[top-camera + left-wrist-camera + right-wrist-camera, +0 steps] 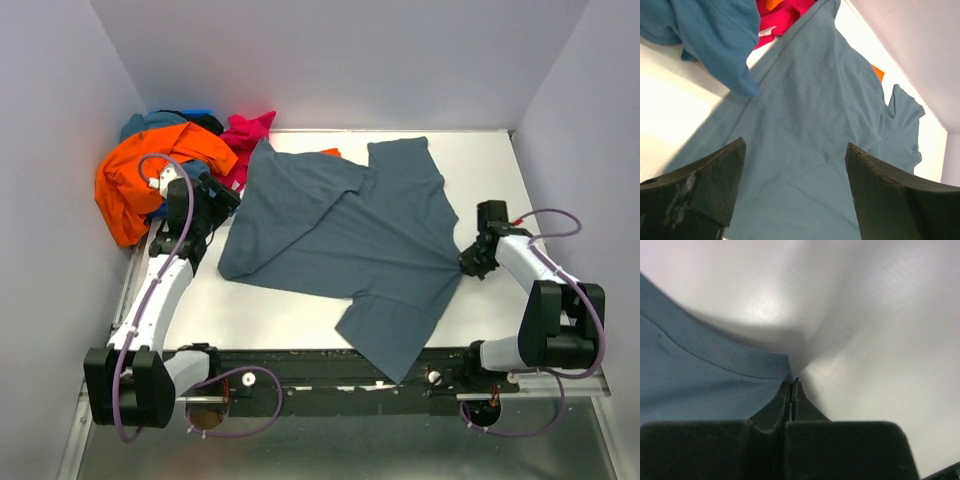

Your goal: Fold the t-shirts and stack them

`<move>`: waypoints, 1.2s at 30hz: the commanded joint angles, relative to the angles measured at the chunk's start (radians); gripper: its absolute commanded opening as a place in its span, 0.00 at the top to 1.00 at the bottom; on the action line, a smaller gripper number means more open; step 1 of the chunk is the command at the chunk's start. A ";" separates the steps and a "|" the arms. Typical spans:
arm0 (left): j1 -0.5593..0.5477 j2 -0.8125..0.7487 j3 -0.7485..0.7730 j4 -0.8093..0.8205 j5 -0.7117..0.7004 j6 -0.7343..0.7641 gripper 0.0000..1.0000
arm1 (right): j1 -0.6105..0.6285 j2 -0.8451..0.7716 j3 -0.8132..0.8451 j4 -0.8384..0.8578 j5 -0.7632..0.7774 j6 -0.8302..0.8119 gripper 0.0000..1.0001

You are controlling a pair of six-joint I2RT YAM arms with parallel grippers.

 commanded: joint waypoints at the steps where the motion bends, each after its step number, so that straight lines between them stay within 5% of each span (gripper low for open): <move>1: -0.023 0.106 -0.018 0.175 0.038 -0.053 0.15 | -0.166 -0.054 0.007 -0.042 0.088 -0.019 0.99; 9: -0.071 0.512 0.264 0.192 0.125 0.032 0.31 | -0.263 0.036 0.131 -0.037 0.049 0.023 0.98; 13: -0.081 0.678 0.429 0.147 0.168 0.075 0.38 | -0.262 0.055 0.133 0.024 -0.074 -0.090 0.82; 15: -0.081 0.730 0.490 0.120 0.176 0.104 0.38 | -0.260 -0.049 0.063 0.116 -0.108 -0.130 0.57; 17: -0.081 0.773 0.531 0.074 0.168 0.133 0.38 | -0.255 -0.195 -0.020 0.202 -0.132 -0.170 0.45; 23: -0.087 0.835 0.533 0.031 0.167 0.164 0.39 | -0.219 -0.356 -0.075 0.216 -0.201 -0.247 0.48; 36: -0.106 0.955 0.579 -0.020 0.179 0.199 0.53 | -0.150 -0.346 -0.106 0.211 -0.248 -0.264 0.51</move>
